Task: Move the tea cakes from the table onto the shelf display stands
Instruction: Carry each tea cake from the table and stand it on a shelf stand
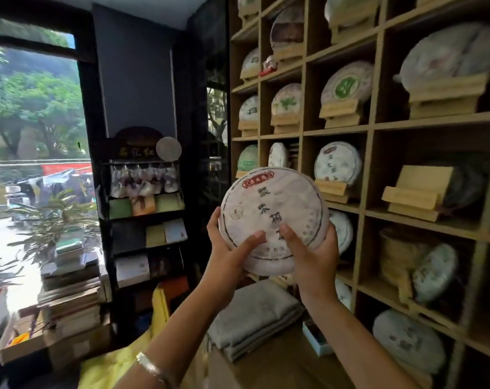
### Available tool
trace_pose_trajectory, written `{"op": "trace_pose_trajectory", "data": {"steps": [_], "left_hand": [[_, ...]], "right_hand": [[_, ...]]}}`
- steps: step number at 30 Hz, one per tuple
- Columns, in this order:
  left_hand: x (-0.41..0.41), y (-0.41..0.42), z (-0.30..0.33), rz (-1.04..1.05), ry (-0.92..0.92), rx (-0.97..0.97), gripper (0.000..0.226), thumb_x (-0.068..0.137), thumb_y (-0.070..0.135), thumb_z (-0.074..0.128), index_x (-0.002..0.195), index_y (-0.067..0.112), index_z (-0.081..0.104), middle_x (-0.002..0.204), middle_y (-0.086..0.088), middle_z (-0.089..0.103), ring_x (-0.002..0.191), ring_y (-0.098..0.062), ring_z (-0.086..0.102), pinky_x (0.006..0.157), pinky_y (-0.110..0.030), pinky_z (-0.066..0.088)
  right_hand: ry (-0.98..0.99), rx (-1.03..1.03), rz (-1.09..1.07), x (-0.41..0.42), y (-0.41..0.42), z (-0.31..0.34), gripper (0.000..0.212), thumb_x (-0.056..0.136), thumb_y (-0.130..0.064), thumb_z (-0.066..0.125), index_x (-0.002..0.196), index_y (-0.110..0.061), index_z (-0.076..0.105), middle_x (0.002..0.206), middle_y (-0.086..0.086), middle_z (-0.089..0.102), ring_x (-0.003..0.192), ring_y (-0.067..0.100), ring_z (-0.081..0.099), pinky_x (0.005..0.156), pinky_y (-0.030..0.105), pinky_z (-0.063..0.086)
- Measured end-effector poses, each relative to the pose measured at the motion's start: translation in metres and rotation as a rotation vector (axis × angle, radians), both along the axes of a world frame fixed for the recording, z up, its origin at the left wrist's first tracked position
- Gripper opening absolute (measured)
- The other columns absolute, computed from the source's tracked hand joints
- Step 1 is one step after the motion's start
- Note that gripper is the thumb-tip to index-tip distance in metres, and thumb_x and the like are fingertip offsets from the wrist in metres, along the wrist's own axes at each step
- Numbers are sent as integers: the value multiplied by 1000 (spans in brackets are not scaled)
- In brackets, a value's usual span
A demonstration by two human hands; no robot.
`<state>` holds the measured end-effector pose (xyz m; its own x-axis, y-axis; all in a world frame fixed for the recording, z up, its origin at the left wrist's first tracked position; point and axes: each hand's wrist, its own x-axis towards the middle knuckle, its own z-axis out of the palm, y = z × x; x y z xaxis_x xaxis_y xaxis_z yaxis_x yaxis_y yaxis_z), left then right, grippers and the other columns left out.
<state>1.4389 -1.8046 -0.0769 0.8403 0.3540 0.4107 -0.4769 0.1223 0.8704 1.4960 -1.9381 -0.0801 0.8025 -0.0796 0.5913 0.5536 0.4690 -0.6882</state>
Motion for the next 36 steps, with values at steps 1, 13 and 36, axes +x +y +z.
{"op": "trace_pose_trajectory", "data": {"steps": [1,13,36], "left_hand": [[13,-2,1,5,-42,-13,103,54,42,89,133,60,25,137,6,50,117,-21,61,82,-43,60],[144,27,29,21,-276,-62,91,56,30,90,132,49,44,134,5,52,118,-23,61,81,-43,60],[349,-92,62,-774,-298,-110,89,62,20,88,130,54,44,130,6,59,115,-21,65,81,-45,60]], "right_hand": [[1,3,-18,5,1,0,80,67,-33,86,136,-33,47,123,-20,62,110,-7,62,75,16,57],[-44,-199,97,116,3,26,75,79,-37,78,142,-34,37,129,-11,61,107,-1,65,69,21,60],[-10,-106,-496,215,-115,70,69,67,-36,81,126,-50,50,124,-14,67,114,10,66,85,37,60]]}}
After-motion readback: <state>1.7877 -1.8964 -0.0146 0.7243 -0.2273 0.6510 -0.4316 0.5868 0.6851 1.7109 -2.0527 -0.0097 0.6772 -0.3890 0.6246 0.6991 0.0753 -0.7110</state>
